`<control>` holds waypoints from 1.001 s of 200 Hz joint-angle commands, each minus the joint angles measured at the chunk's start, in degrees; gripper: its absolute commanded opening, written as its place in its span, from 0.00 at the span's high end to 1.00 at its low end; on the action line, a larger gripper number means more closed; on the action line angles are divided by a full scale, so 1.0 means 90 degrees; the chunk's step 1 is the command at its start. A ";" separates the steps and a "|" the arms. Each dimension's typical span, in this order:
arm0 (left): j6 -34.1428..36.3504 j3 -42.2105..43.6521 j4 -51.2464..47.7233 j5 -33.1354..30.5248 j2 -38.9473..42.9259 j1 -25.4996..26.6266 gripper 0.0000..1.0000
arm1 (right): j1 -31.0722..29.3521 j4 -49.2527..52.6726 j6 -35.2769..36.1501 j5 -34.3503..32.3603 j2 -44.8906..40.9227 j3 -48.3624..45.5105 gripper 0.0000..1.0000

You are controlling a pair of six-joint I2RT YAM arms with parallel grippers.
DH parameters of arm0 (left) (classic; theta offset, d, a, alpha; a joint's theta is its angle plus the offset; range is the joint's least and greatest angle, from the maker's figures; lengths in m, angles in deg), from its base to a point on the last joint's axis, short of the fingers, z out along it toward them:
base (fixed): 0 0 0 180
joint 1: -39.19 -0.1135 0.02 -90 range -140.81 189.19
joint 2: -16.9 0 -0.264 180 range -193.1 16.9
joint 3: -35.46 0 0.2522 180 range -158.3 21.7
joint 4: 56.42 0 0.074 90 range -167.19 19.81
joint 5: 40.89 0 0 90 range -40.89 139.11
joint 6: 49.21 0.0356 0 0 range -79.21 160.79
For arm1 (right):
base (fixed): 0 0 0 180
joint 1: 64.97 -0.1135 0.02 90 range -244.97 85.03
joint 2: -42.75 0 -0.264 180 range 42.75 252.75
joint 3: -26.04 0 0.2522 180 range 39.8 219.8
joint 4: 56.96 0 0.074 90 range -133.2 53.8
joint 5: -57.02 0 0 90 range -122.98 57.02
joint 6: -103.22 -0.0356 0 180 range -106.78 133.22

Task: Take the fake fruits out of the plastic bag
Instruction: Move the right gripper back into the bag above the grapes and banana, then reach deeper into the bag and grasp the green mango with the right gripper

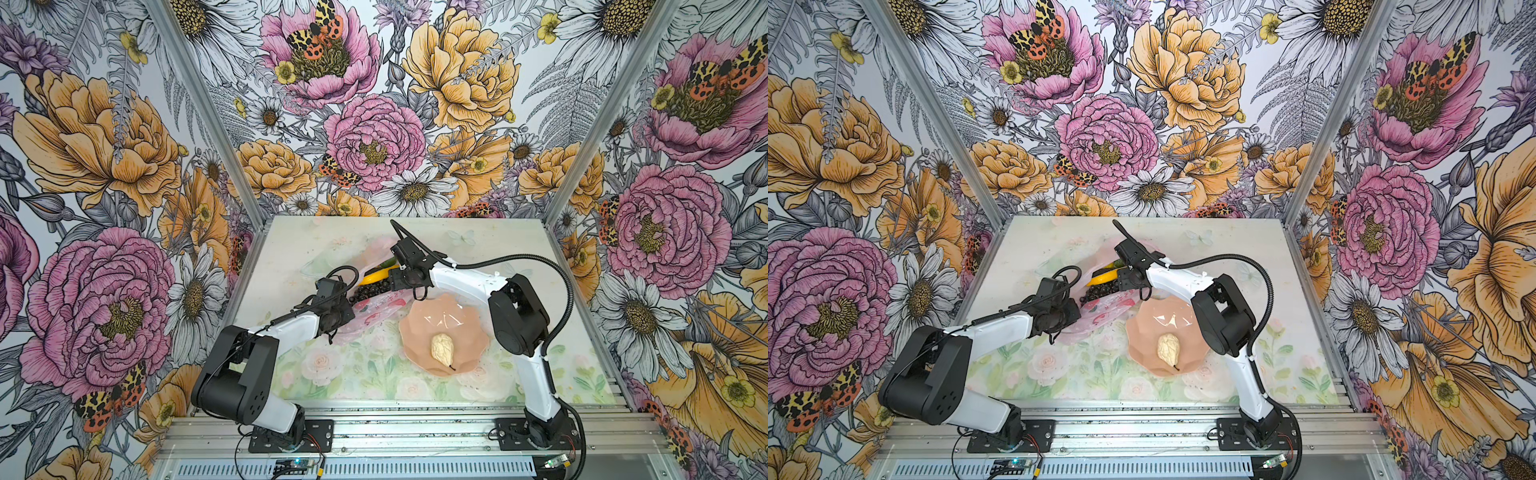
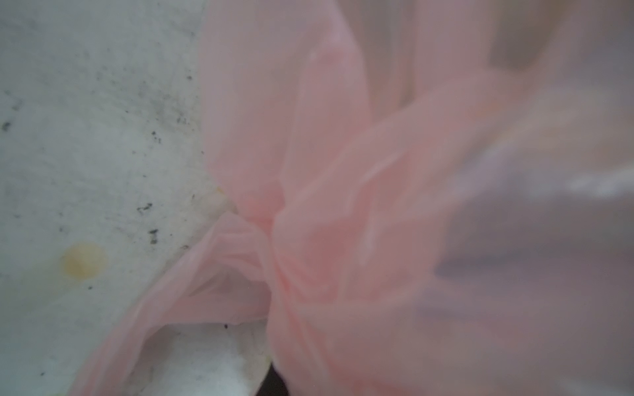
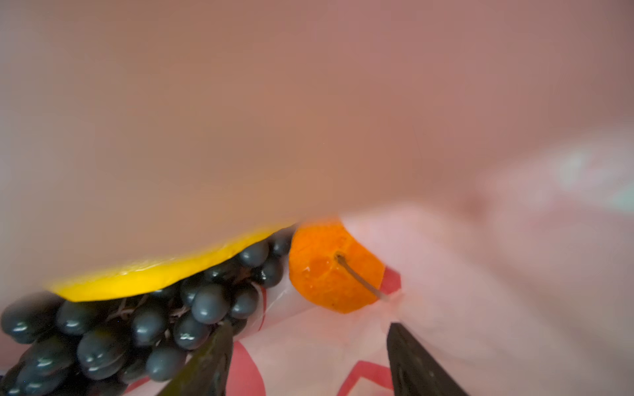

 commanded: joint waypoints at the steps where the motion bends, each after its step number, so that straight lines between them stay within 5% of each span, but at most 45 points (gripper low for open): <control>1: 0.0147 0.0009 0.0162 0.0124 -0.0102 0.0061 0.91 | 0.0118 -0.0079 -0.0125 0.0130 0.0188 0.0198 0.28; 89: 0.0473 -0.0413 0.0198 -0.0007 -0.0033 0.0178 0.91 | 0.0209 -0.0097 -0.0330 0.0080 0.0313 0.0913 0.41; 140: 0.0559 -0.0225 0.0310 0.0173 0.0598 -0.0364 0.93 | -0.0135 -0.0107 0.0174 0.0082 0.0272 0.1341 0.29; 200: 0.0455 0.0010 0.0579 0.0477 0.0768 -0.0615 0.95 | -0.0660 -0.0114 0.0301 0.0742 0.1333 0.2810 0.28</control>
